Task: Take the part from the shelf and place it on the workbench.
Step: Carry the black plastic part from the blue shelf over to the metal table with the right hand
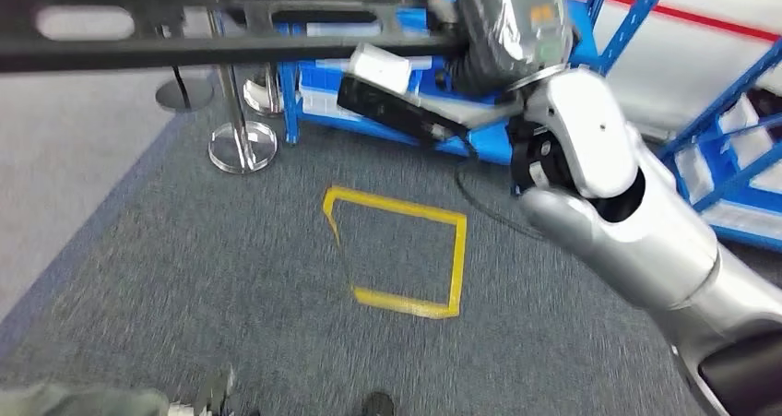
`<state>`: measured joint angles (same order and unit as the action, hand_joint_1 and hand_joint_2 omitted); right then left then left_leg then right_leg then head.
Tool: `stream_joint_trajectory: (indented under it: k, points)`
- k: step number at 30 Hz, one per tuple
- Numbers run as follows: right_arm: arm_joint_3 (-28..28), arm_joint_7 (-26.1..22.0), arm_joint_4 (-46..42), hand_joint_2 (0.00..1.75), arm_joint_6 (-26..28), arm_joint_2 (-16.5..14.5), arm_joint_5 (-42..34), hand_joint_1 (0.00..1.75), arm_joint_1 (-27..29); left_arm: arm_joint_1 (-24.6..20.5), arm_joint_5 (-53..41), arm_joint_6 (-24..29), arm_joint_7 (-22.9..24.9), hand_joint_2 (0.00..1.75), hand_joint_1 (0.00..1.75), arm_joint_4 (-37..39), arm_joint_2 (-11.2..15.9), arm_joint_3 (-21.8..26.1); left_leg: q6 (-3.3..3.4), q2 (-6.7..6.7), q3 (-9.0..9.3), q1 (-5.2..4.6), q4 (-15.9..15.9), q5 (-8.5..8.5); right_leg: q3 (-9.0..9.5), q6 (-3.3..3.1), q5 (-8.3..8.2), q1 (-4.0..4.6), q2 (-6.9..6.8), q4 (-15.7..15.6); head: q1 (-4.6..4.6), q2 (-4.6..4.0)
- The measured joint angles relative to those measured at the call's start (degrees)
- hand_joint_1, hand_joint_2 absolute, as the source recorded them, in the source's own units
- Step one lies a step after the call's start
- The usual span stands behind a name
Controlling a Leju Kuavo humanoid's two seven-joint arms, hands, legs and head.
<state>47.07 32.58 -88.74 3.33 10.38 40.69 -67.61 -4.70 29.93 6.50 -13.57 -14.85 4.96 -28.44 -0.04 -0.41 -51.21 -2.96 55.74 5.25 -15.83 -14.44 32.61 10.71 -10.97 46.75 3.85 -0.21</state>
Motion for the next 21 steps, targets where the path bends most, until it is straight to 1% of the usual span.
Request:
stream_joint_trajectory:
  k: [1,2,3,4,5,6,7,8,9,10,11,12,13,14,15,16,17,18,19,20,21]
  points:
    - [0.13,0.0,0.11,1.75,0.02,-0.05,-0.03,1.75,0.15,0.14,0.03,0.05,-0.03,1.75,0.0,0.03,0.22,-0.01,-1.41,-0.9,-1.59,0.7,5.34,2.9,-0.58,0.93,-0.6,-1.29,0.13,-0.06,0.06,0.04]
    - [0.28,-0.01,0.24,1.75,0.05,-0.1,-0.03,1.75,0.41,0.36,0.05,0.1,-0.02,1.75,0.0,0.11,0.49,-0.02,-2.79,-1.21,-2.7,1.49,10.04,5.31,-1.06,1.95,-1.01,-2.68,0.26,-0.06,-0.01,0.06]
    - [0.44,0.0,0.4,1.75,0.08,-0.1,-0.03,1.75,0.83,0.59,0.06,0.11,-0.01,1.75,0.0,0.19,0.75,-0.02,-4.22,-1.08,-2.77,2.42,12.84,6.92,-1.39,3.0,-1.22,-4.09,0.36,0.03,-0.17,0.07]
    - [0.58,0.01,0.62,1.75,0.09,-0.09,-0.03,1.75,1.34,0.74,0.06,0.13,0.01,1.75,0.0,0.27,0.99,-0.02,-5.8,-0.62,-1.57,3.53,13.11,7.66,-1.66,4.11,-1.13,-5.52,0.32,0.36,-0.29,0.09]
    - [0.67,0.04,0.86,1.75,0.1,-0.02,-0.03,1.75,1.77,0.82,0.06,0.13,0.02,1.75,0.0,0.32,1.17,-0.02,-7.52,0.24,0.81,4.78,11.03,7.66,-1.93,5.32,-0.69,-6.9,0.2,1.13,-0.42,0.09]
    - [0.72,0.09,1.09,1.75,0.09,0.05,-0.03,1.75,2.01,0.79,0.06,0.11,0.02,1.75,0.0,0.33,1.23,-0.02,-9.79,1.4,3.23,5.65,8.25,8.24,-2.36,6.64,0.11,-8.07,0.01,2.57,-0.62,0.09]
    - [0.71,0.15,1.26,1.75,0.11,0.13,-0.02,1.75,2.1,0.71,0.04,0.06,0.0,1.75,0.0,0.33,1.04,-0.05,-11.4,2.49,5.15,6.27,6.04,9.31,-3.23,7.94,1.31,-8.91,-0.12,4.54,-1.21,0.09]
    - [0.68,0.2,1.43,1.75,0.11,0.21,0.0,1.75,2.13,0.58,0.04,0.03,-0.01,1.75,0.0,0.34,0.92,-0.08,-11.73,3.09,6.15,6.53,4.97,10.74,-4.08,9.09,2.66,-9.33,-0.26,6.69,-1.67,0.09]
    - [0.64,0.17,1.56,1.75,0.18,0.27,-0.07,1.75,2.21,0.45,0.09,0.06,-0.11,1.75,0.0,0.37,0.81,-0.13,-10.85,3.3,6.2,6.53,5.29,12.54,-4.75,10.05,3.96,-9.39,-0.36,8.4,-1.99,0.1]
    - [0.53,-0.28,1.66,1.75,0.79,0.4,-0.78,1.75,2.48,0.25,0.49,0.41,-0.92,1.75,0.0,0.42,0.75,-0.16,-8.93,3.03,5.97,6.76,6.15,13.62,-5.09,10.76,5.1,-9.35,-0.53,9.37,-2.23,0.1]
    - [0.12,-1.53,1.76,1.75,2.45,0.75,-2.63,1.75,3.18,-0.18,1.35,1.23,-2.82,1.75,0.0,0.45,0.86,-0.14,-7.27,2.5,5.73,7.14,7.04,14.33,-4.8,11.33,5.96,-9.28,-0.94,9.74,-2.11,0.1]
    - [-0.77,-3.8,1.85,1.75,5.67,1.49,-6.48,1.75,4.55,-0.88,2.62,2.51,-5.56,1.75,0.0,0.47,1.1,-0.01,-6.15,2.15,5.62,7.49,7.68,15.01,-4.39,11.81,6.84,-9.32,-0.11,10.03,-1.99,0.1]
    - [-2.23,-7.22,1.91,1.75,10.09,2.65,-11.87,1.75,6.63,-1.96,3.95,4.07,-8.51,1.75,0.0,0.42,1.25,0.26,-5.7,1.42,5.59,7.83,8.07,15.45,-4.48,12.22,7.83,-9.58,1.82,11.22,-1.9,0.11]
    - [-4.25,-11.05,1.98,1.75,15.37,4.08,-18.25,1.75,9.08,-3.2,4.95,5.46,-10.72,1.75,0.0,0.32,1.39,0.62,-5.43,0.47,5.69,8.09,8.17,15.75,-5.5,12.59,9.07,-10.01,4.38,13.73,-1.69,0.11]
    - [-6.39,-14.16,2.08,1.75,20.16,5.48,-24.15,1.75,11.33,-4.28,5.52,6.48,-11.83,1.75,0.0,0.19,1.56,1.03,-5.22,-0.5,5.85,8.12,7.95,15.89,-7.63,12.89,10.49,-10.53,7.27,17.56,-1.38,0.11]
    - [-8.42,-16.19,2.28,1.75,23.51,6.61,-28.16,1.75,13.02,-5.11,5.68,7.04,-12.17,1.75,0.0,0.04,1.54,1.47,-5.41,-1.56,6.04,8.22,7.75,15.9,-10.79,13.12,11.77,-10.97,9.02,22.14,-1.16,0.11]
    - [-10.15,-16.92,2.55,1.75,25.44,7.47,-30.16,1.75,14.09,-5.63,5.75,7.25,-12.27,1.75,0.0,-0.05,1.61,1.88,-5.71,-2.37,6.25,8.19,7.54,15.96,-14.24,13.23,12.58,-11.17,9.68,26.32,-0.97,0.1]
    - [-11.45,-16.69,2.82,1.75,25.91,8.14,-30.29,1.75,14.81,-5.87,5.84,7.33,-12.51,1.75,0.0,-0.11,1.71,2.28,-5.93,-2.93,6.51,8.08,7.39,16.04,-17.21,13.09,12.4,-11.02,9.89,28.93,-0.85,0.1]
    - [-12.47,-16.27,3.06,1.75,25.78,8.68,-29.69,1.75,15.44,-5.9,5.95,7.36,-12.75,1.75,0.0,-0.13,1.84,2.63,-6.08,-3.34,6.78,7.92,7.25,16.12,-19.19,12.66,11.14,-10.62,9.98,29.39,-0.78,0.1]
    - [-13.29,-15.85,3.21,1.75,25.55,9.15,-28.9,1.75,16.03,-5.76,6.03,7.37,-12.97,1.75,0.0,-0.13,1.95,2.87,-5.98,-3.63,7.03,7.68,6.99,16.07,-19.94,11.83,8.88,-10.01,10.07,27.56,-0.72,0.1]
    - [-13.98,-15.5,3.28,1.75,25.44,9.55,-28.35,1.75,16.49,-5.53,6.09,7.37,-13.13,1.75,0.0,-0.14,2.01,3.02,-5.63,-3.85,7.27,7.44,6.53,15.85,-19.56,10.59,6.01,-9.11,10.24,23.88,-0.72,0.1]
